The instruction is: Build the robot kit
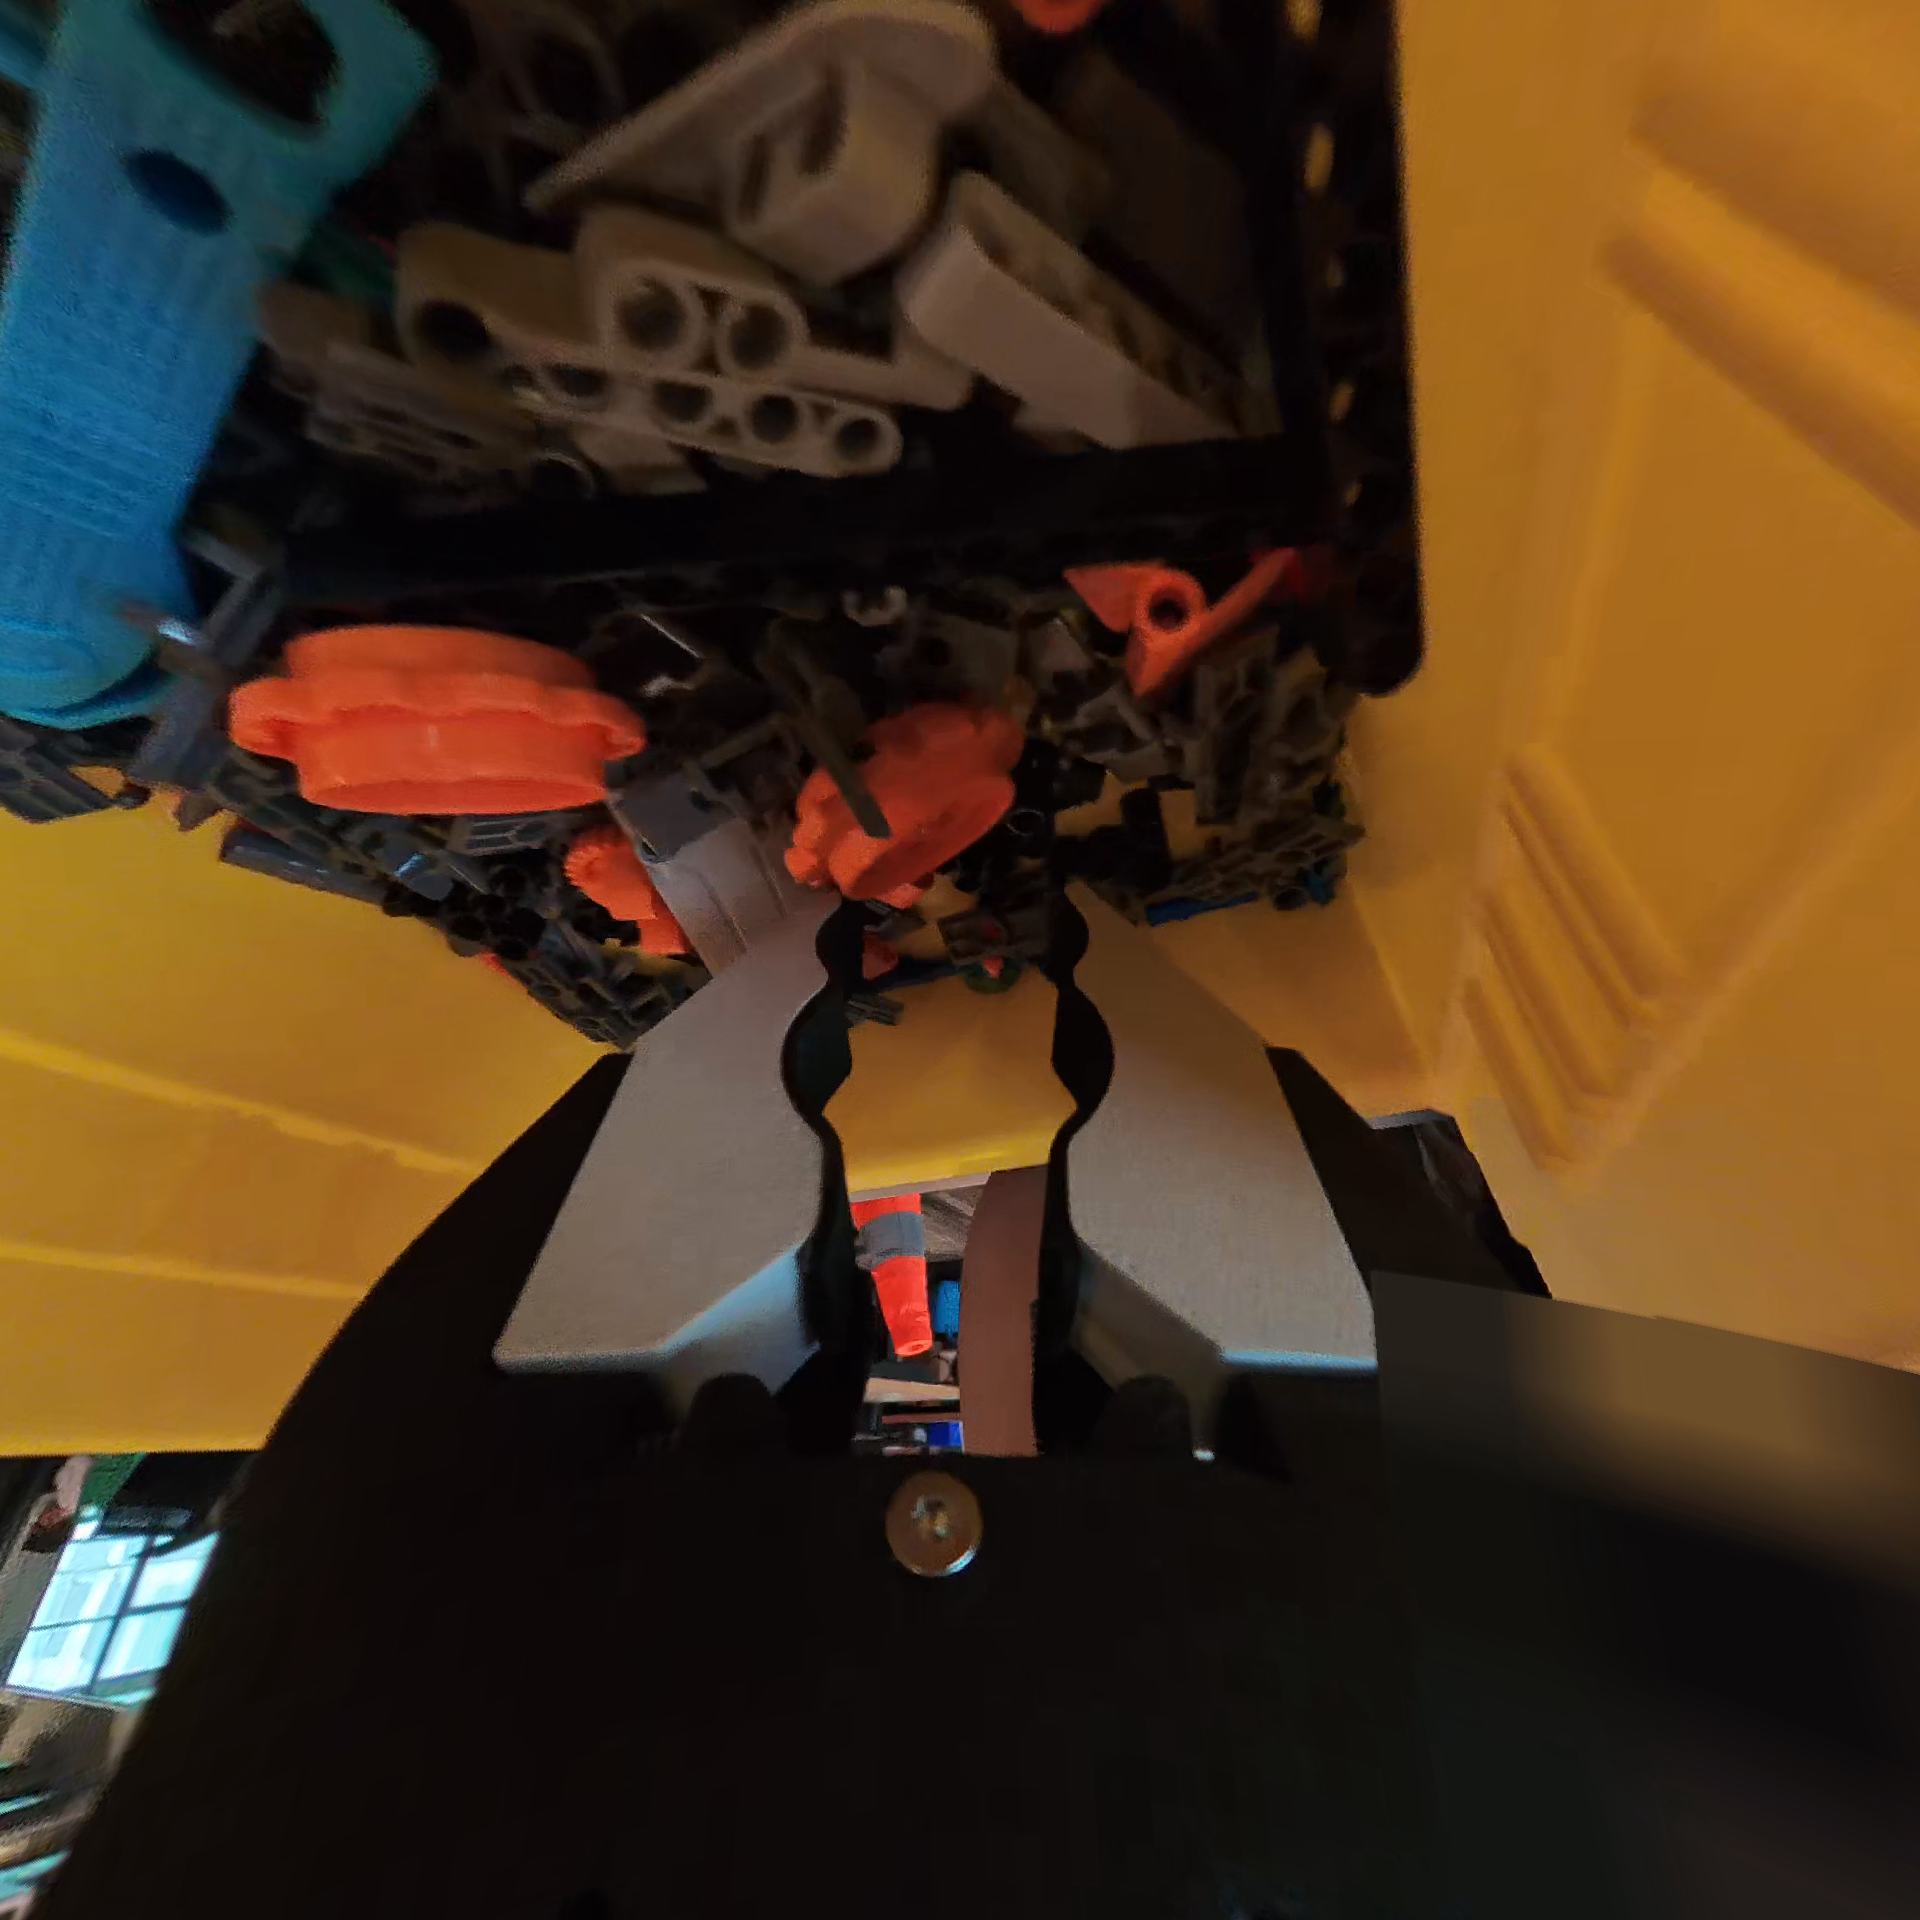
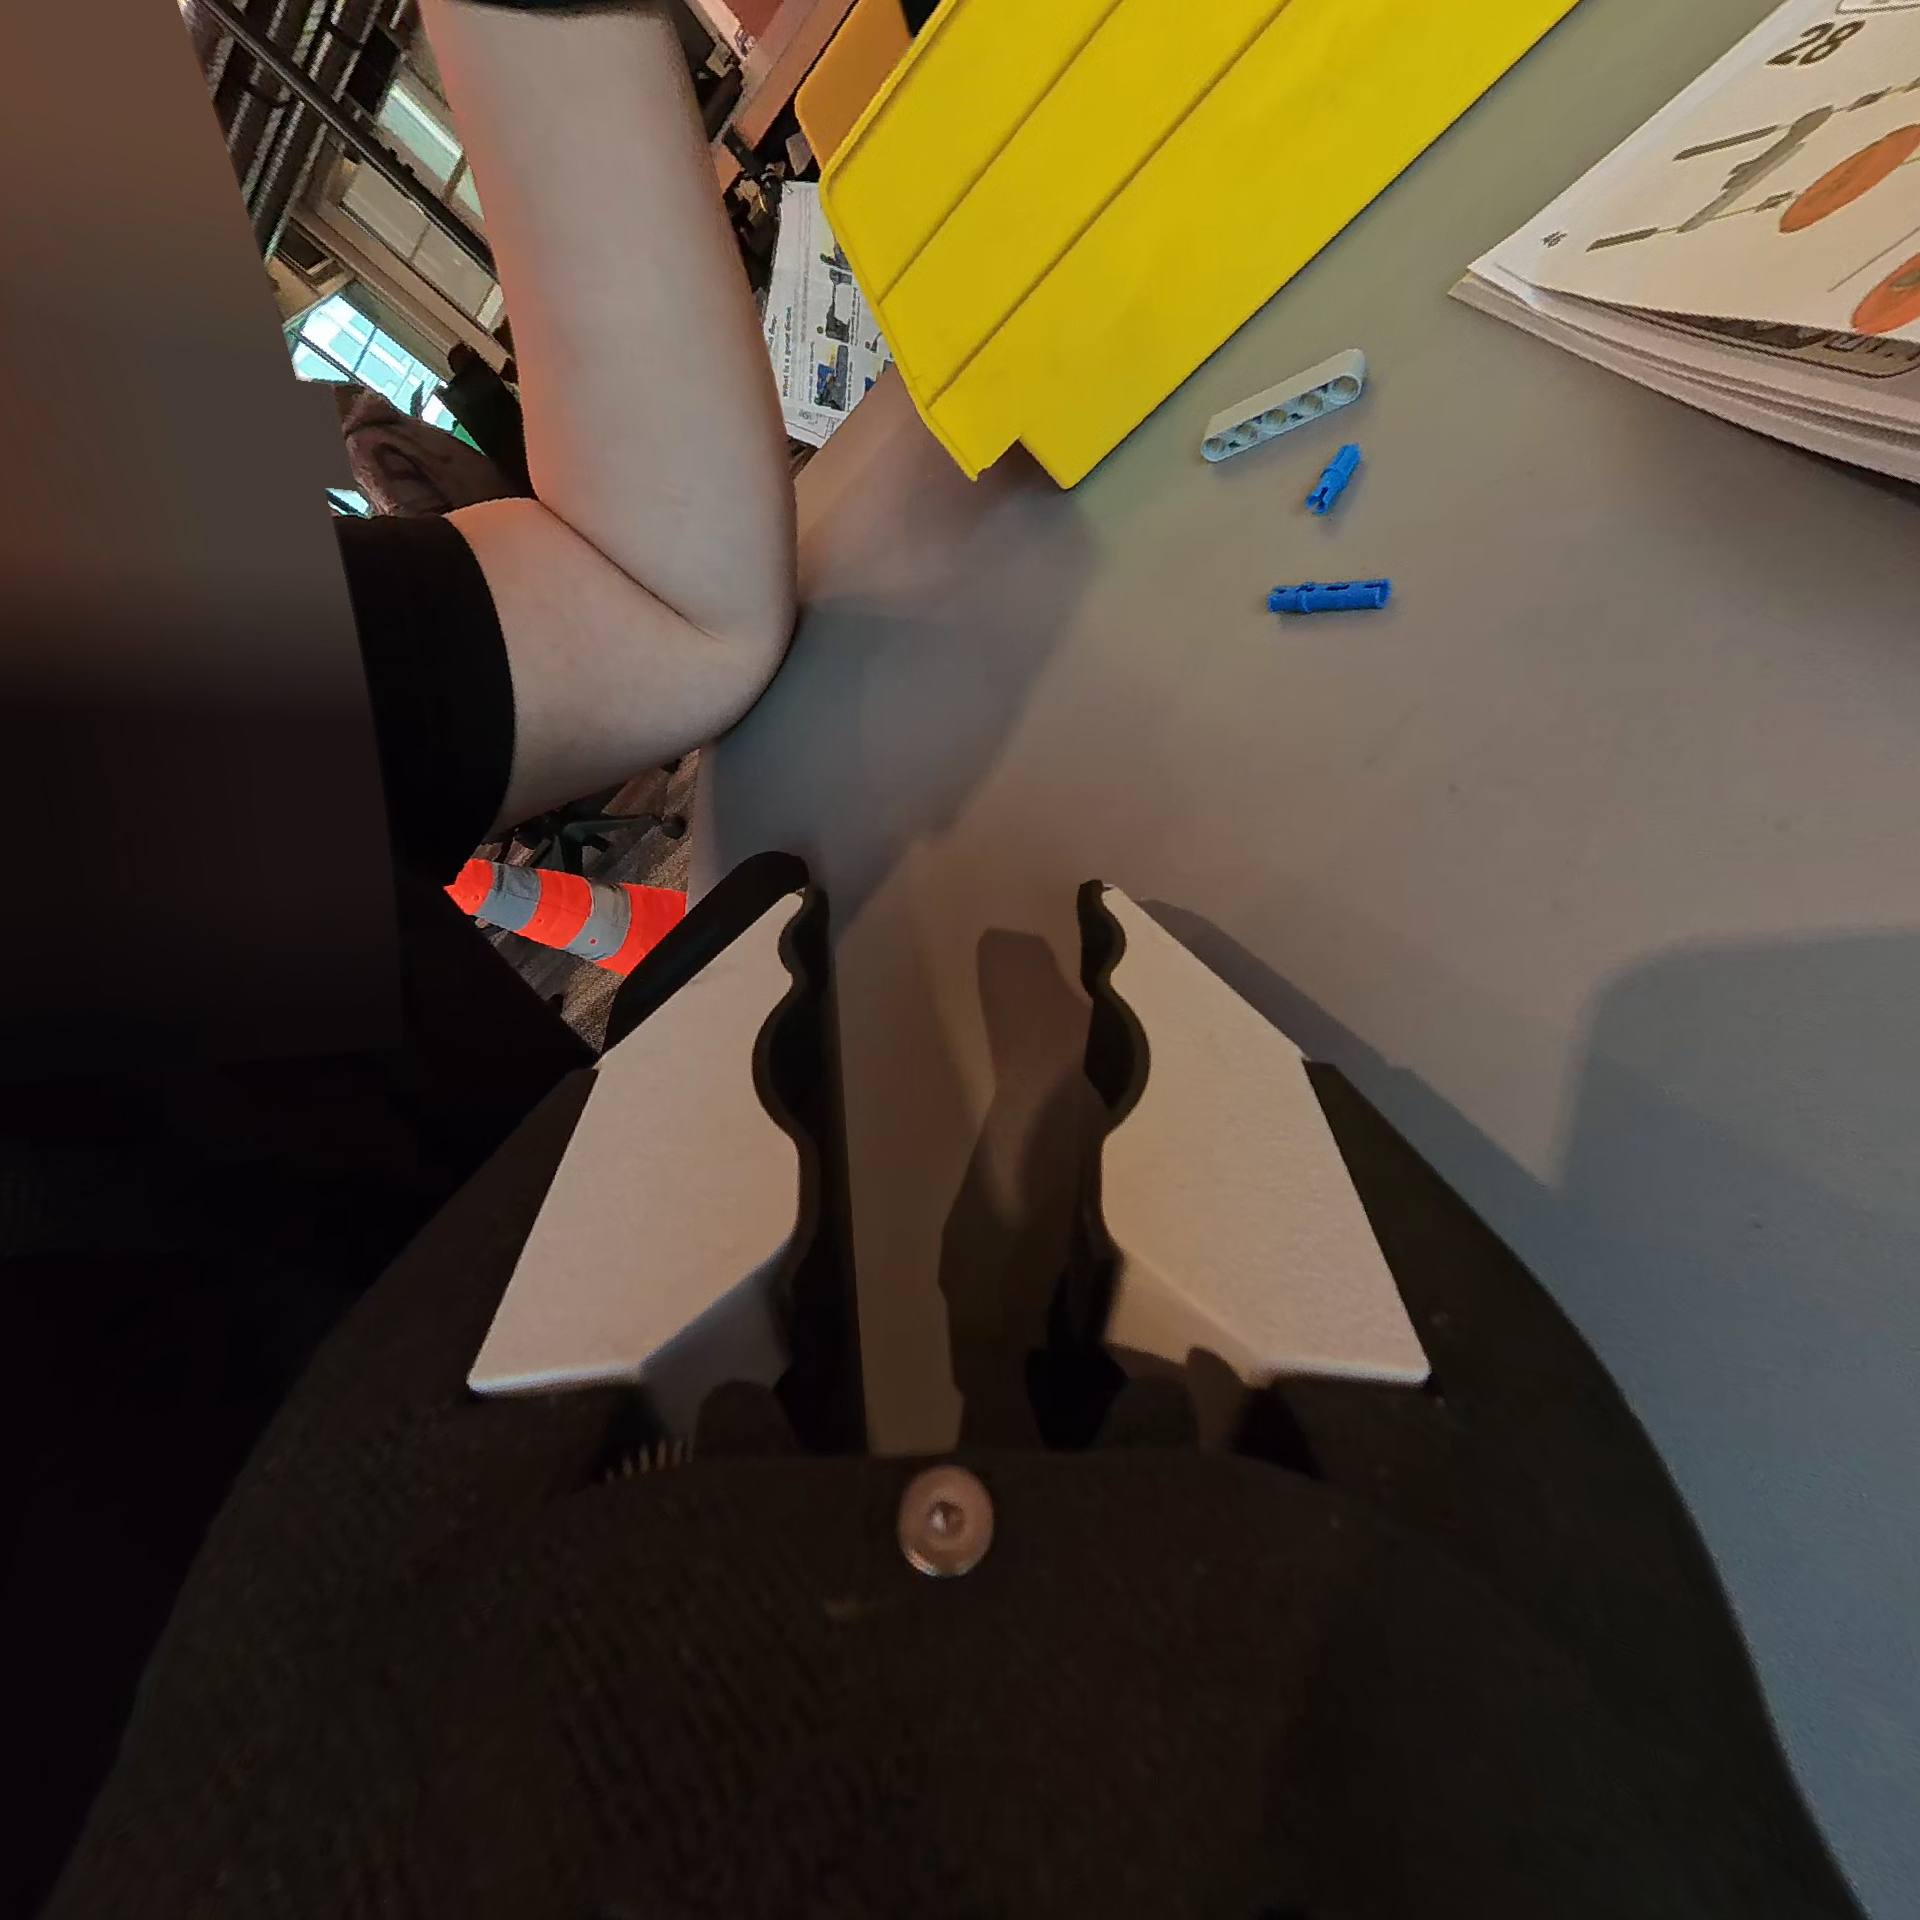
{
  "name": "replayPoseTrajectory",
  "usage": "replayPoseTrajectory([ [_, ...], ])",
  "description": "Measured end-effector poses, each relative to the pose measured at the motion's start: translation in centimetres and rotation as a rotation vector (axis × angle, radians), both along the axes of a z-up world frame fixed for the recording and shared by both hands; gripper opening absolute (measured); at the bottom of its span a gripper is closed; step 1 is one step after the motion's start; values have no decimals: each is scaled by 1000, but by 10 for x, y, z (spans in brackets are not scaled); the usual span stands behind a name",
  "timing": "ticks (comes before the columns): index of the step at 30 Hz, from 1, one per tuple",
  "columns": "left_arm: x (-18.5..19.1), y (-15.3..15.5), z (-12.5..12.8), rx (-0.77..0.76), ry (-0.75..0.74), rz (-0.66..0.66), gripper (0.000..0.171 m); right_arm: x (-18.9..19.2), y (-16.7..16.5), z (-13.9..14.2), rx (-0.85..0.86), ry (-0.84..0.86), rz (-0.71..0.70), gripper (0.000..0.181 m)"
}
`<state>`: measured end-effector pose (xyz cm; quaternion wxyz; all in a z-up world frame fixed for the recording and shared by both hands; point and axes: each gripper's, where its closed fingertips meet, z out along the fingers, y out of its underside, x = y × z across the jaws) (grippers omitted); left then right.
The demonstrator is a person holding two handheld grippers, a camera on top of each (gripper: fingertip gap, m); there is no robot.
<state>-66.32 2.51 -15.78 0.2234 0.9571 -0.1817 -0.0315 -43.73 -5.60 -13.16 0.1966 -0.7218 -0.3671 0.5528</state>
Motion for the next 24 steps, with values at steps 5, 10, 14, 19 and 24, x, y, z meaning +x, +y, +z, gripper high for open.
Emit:
replayPoseTrajectory([
  [5,0,9,1,35,-24,63,34,0,-1,0,-7,1,3,48],
  [10,19,0,2,19,-103,38,69,-1,0,0,-19,4,2,47],
  [14,21,8,-3,47,-72,77,77,-1,-1,-1,-15,1,5,47],
  [19,14,19,-7,79,-28,188,86,-1,-1,0,-17,4,6,47],
  [24,7,22,-8,79,-30,219,75,-1,-1,0,-17,4,6,47],
])
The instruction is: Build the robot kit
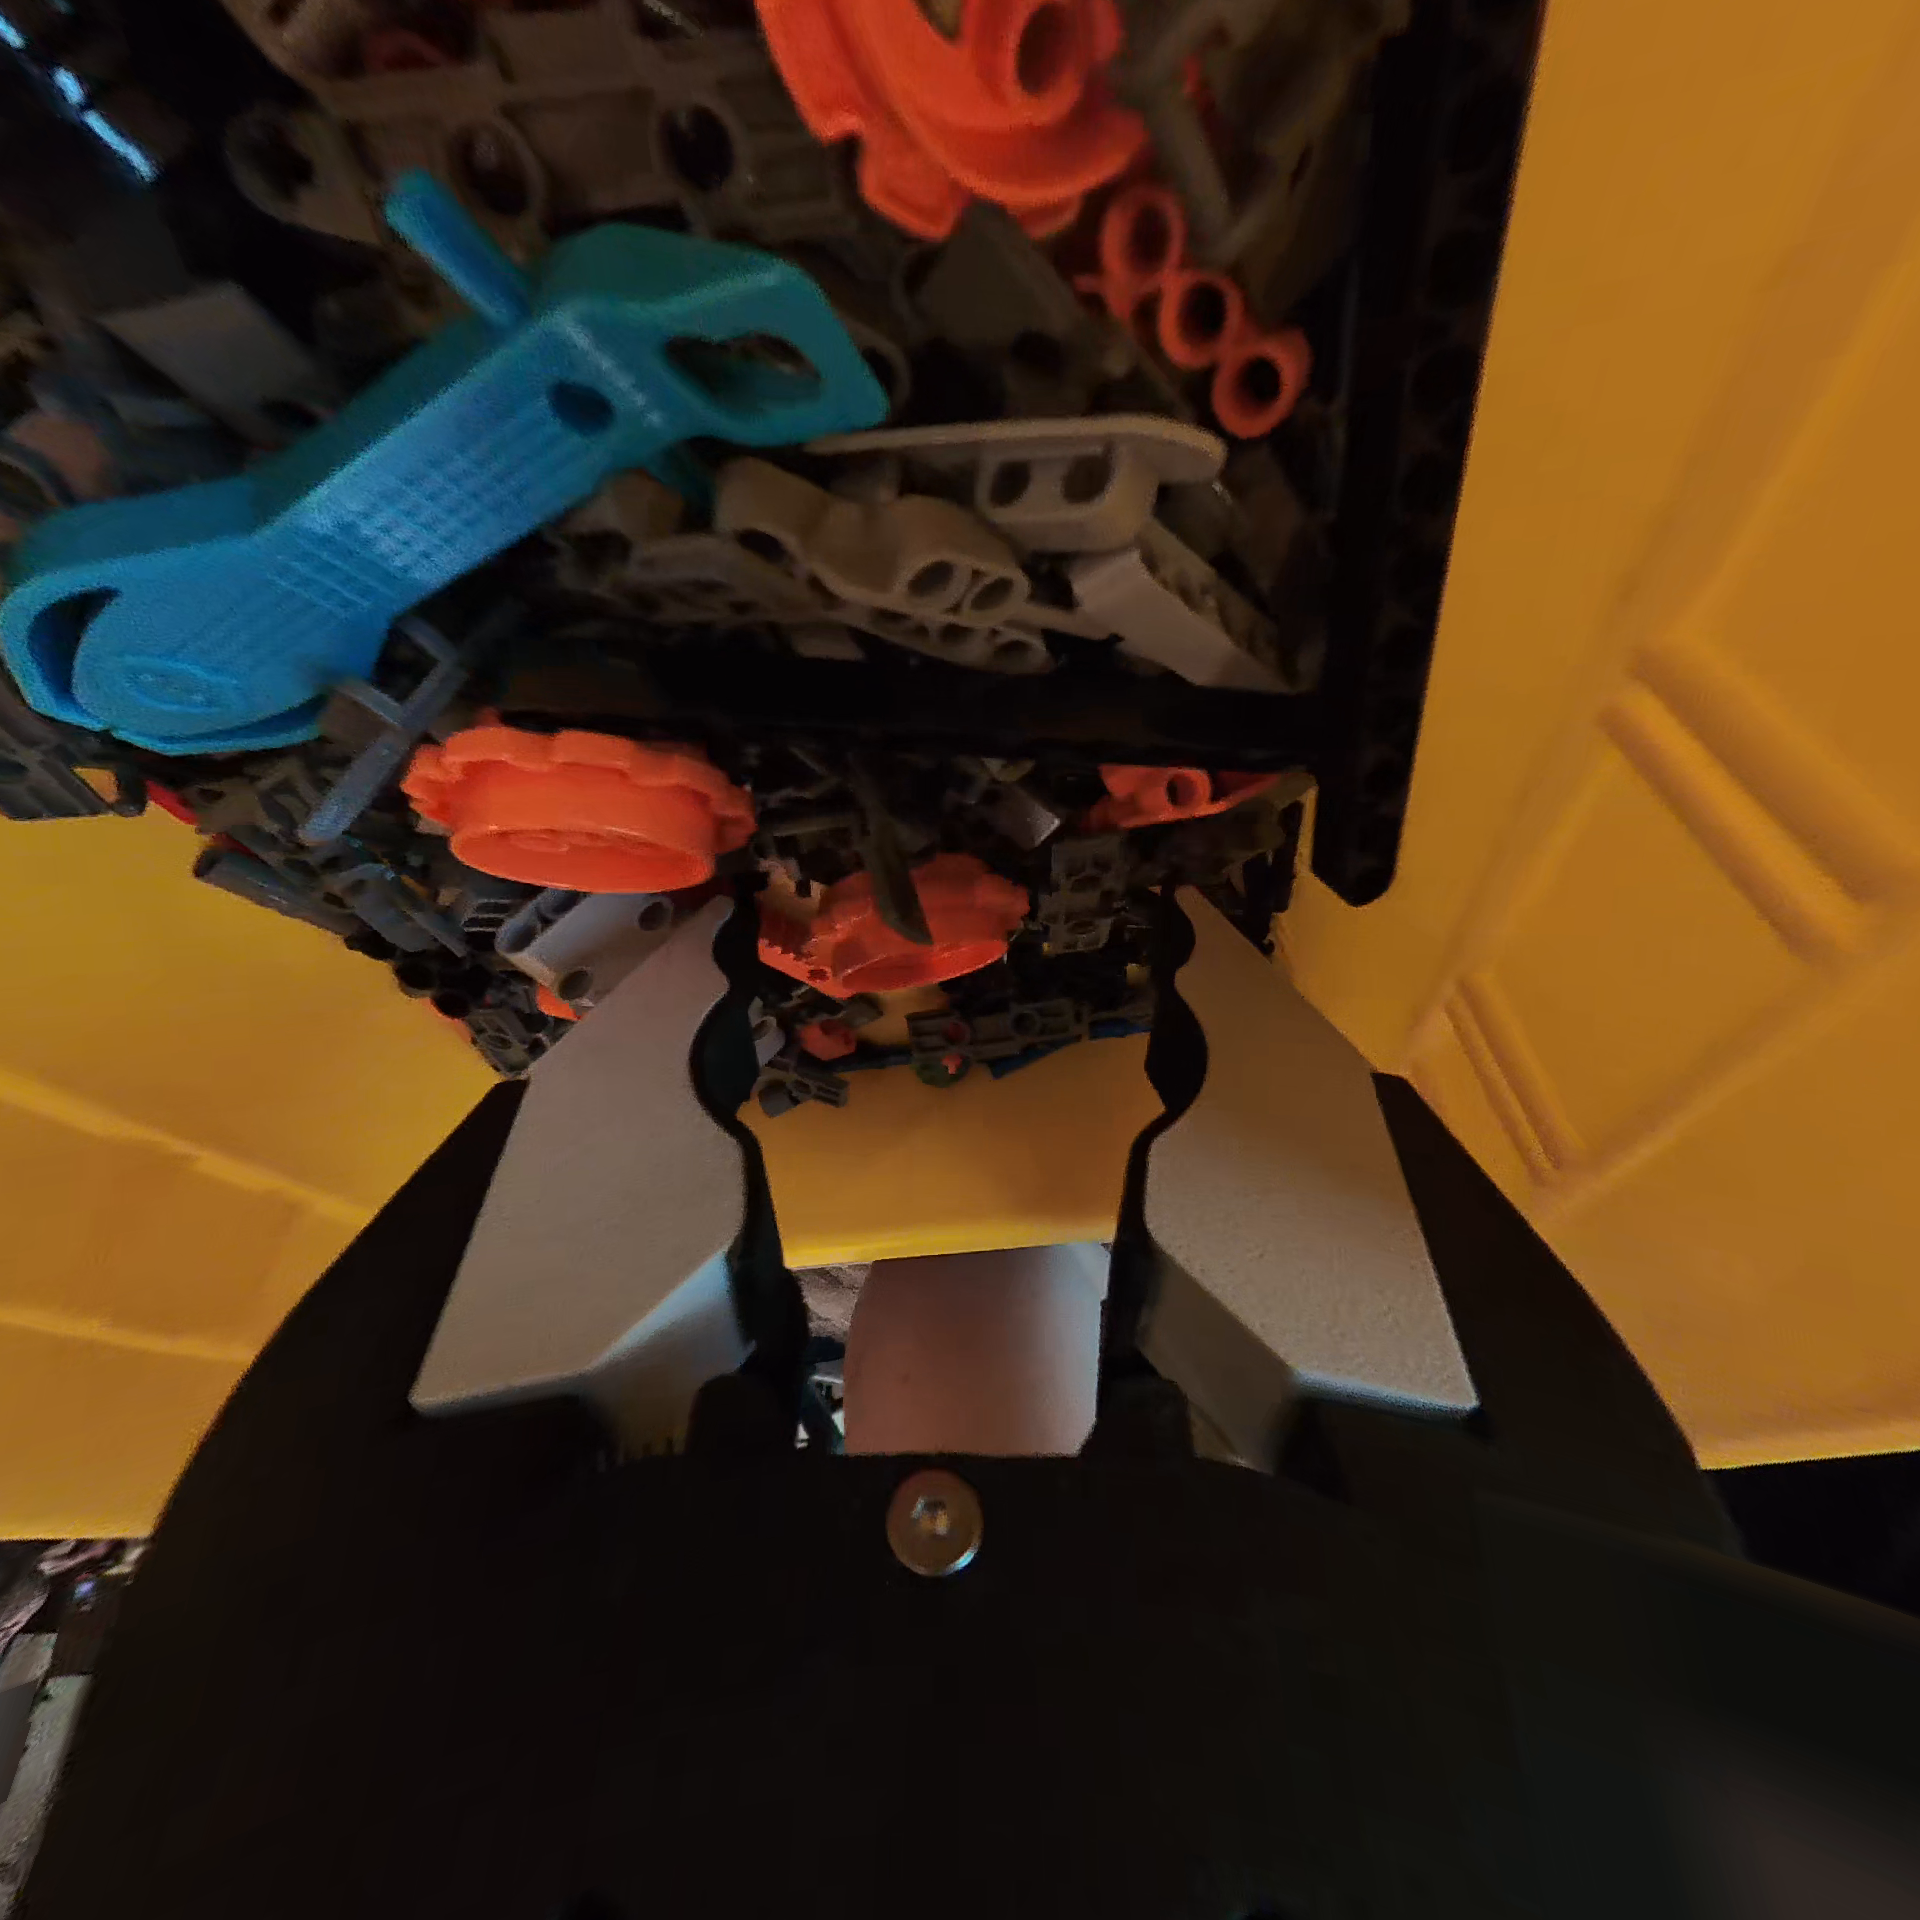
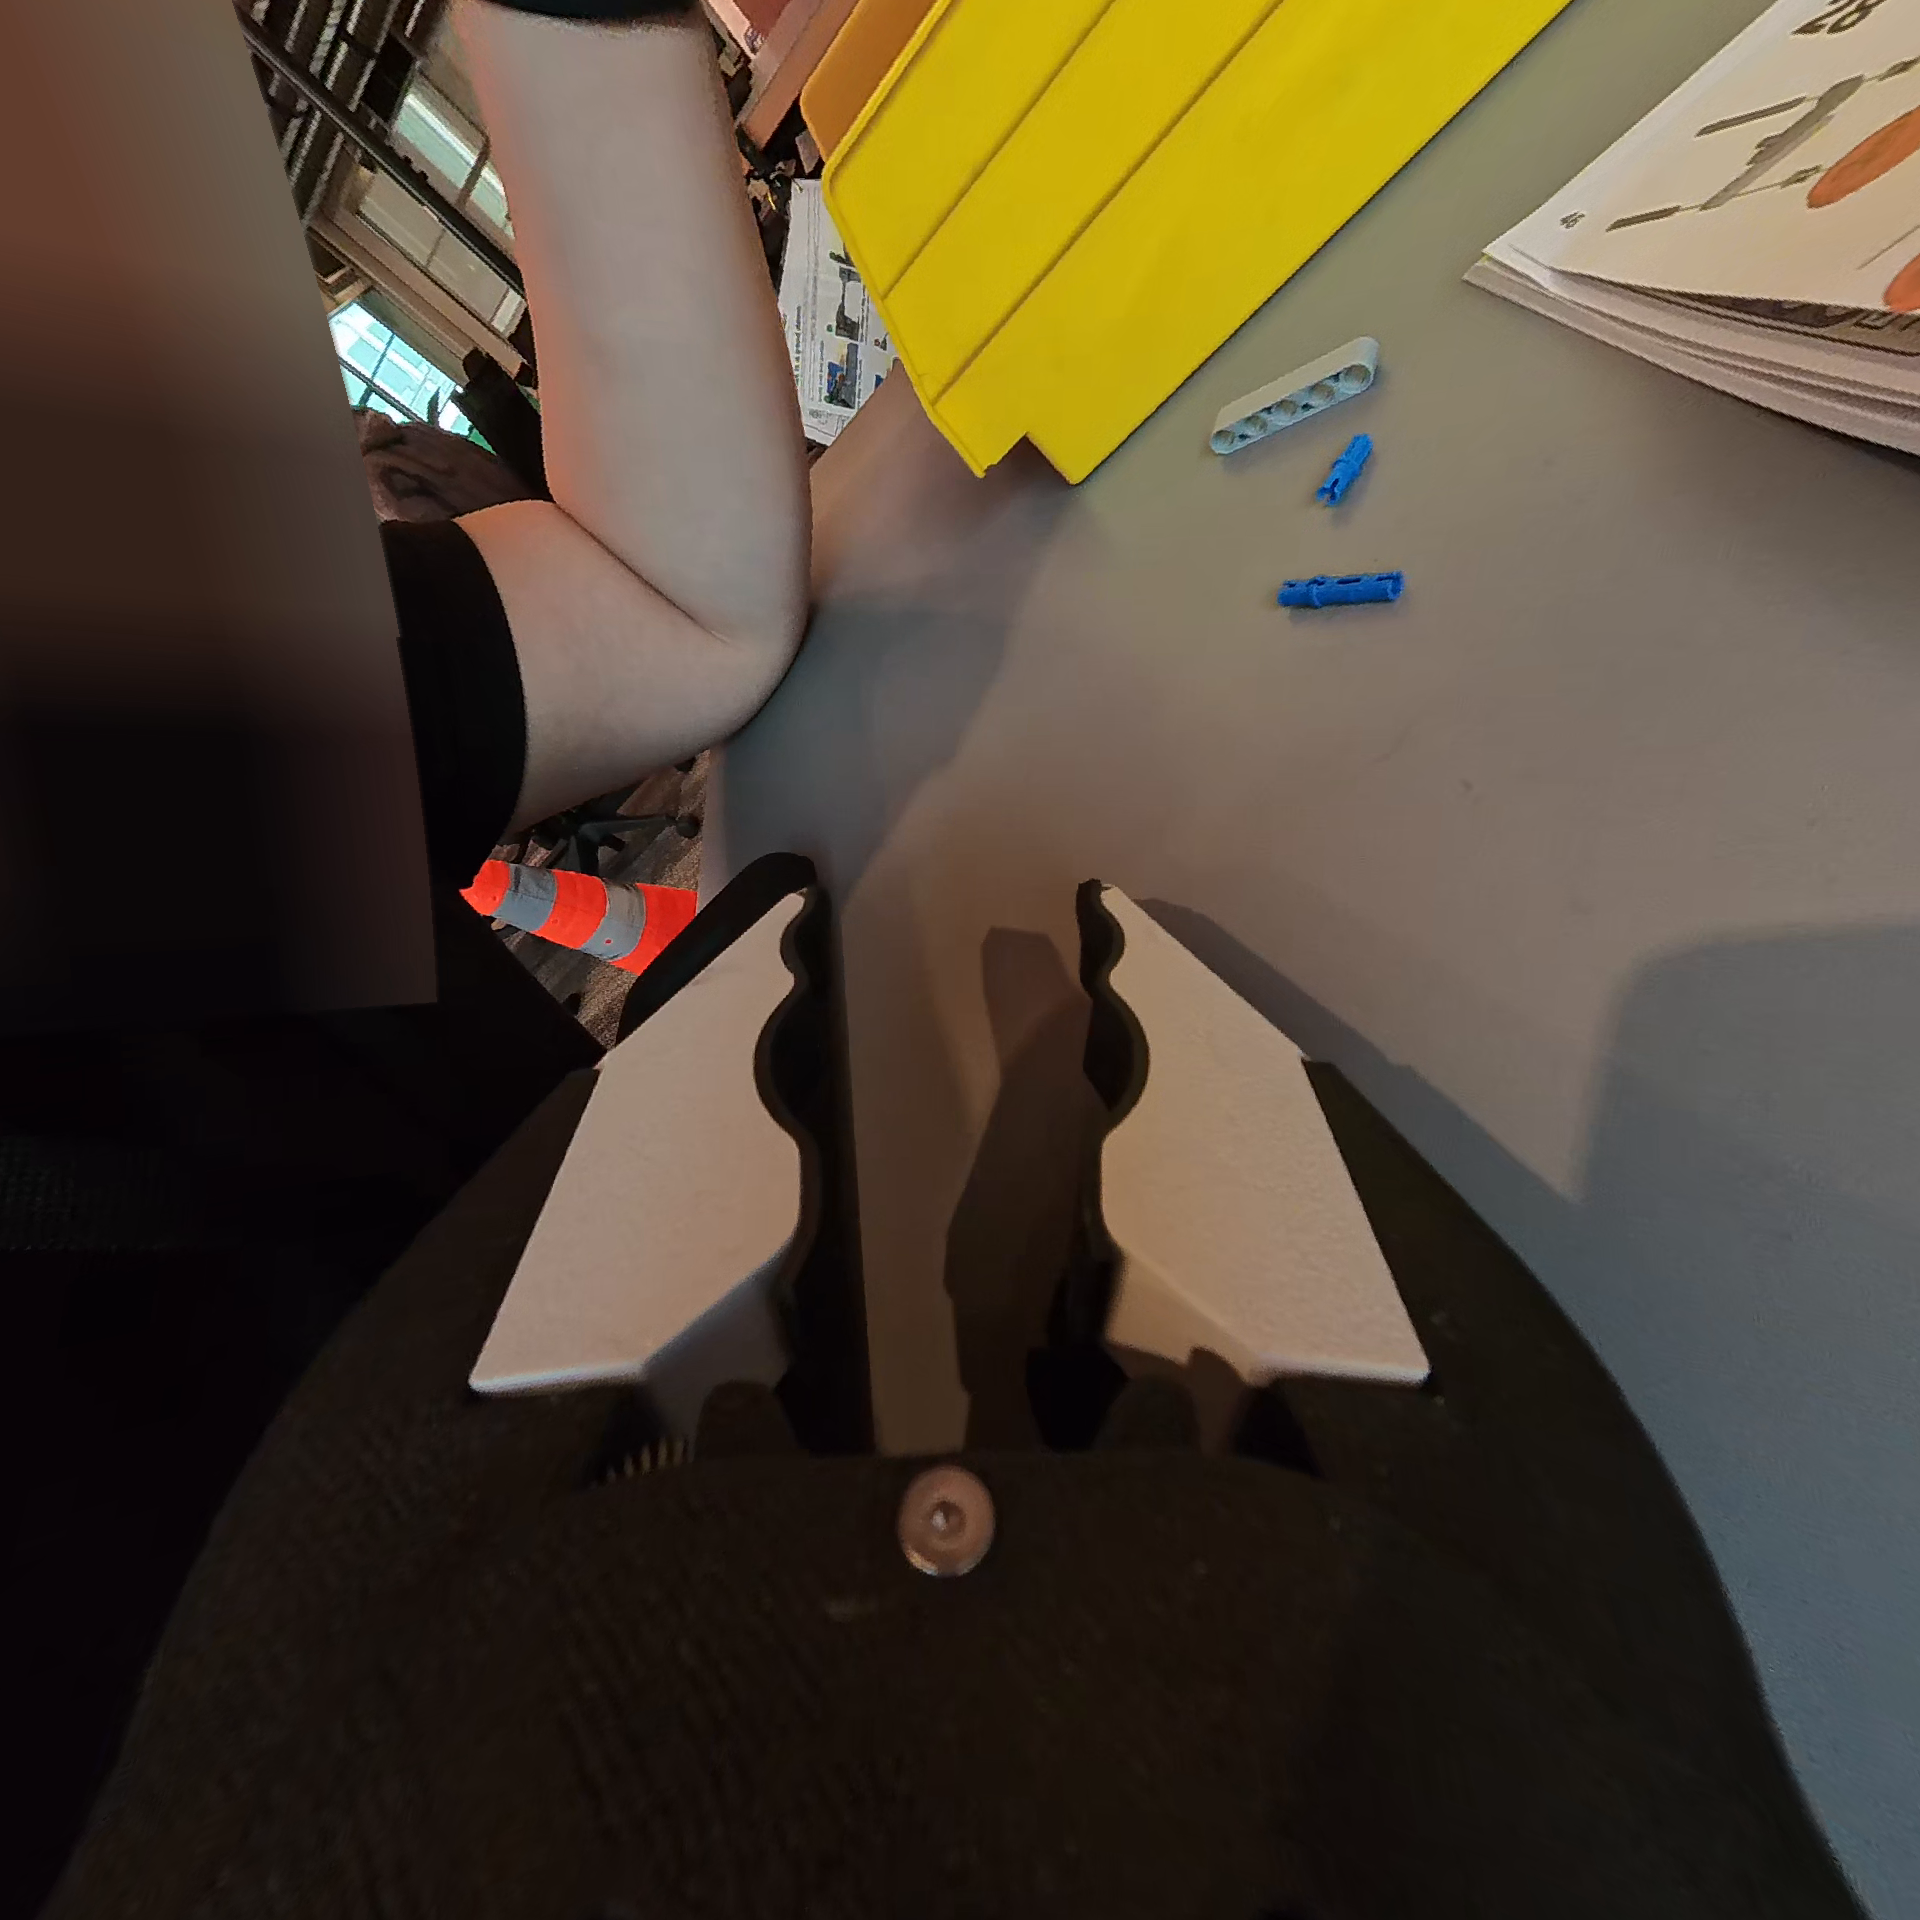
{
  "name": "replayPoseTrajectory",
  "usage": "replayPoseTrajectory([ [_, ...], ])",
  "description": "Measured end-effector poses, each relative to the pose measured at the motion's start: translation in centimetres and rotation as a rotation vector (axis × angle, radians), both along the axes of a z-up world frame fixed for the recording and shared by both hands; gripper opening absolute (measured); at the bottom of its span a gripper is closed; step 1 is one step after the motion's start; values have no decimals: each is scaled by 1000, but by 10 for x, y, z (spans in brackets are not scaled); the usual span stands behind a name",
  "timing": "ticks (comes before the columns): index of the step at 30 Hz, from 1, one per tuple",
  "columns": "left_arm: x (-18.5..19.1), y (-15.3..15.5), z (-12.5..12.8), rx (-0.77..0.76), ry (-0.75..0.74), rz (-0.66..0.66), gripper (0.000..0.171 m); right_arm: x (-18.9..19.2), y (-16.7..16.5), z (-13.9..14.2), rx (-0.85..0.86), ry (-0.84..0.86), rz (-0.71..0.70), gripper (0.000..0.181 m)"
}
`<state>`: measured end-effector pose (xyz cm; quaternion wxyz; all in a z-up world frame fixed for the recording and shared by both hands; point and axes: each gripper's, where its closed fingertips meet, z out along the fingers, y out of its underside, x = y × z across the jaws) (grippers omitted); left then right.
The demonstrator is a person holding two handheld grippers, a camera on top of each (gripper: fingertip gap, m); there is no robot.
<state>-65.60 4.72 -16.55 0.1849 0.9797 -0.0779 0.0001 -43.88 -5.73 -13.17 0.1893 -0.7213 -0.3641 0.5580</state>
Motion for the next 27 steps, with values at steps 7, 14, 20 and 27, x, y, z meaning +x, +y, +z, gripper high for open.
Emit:
replayPoseTrajectory([
  [7,-13,8,4,42,6,86,65,0,0,0,0,-1,2,47],
  [14,3,14,10,94,-54,8,85,-1,-1,0,-5,1,2,47],
  [20,-1,23,-1,87,62,-34,107,-1,-1,0,2,2,4,47],
  [27,-16,37,-4,128,78,54,101,0,-1,1,-4,9,3,47],
])
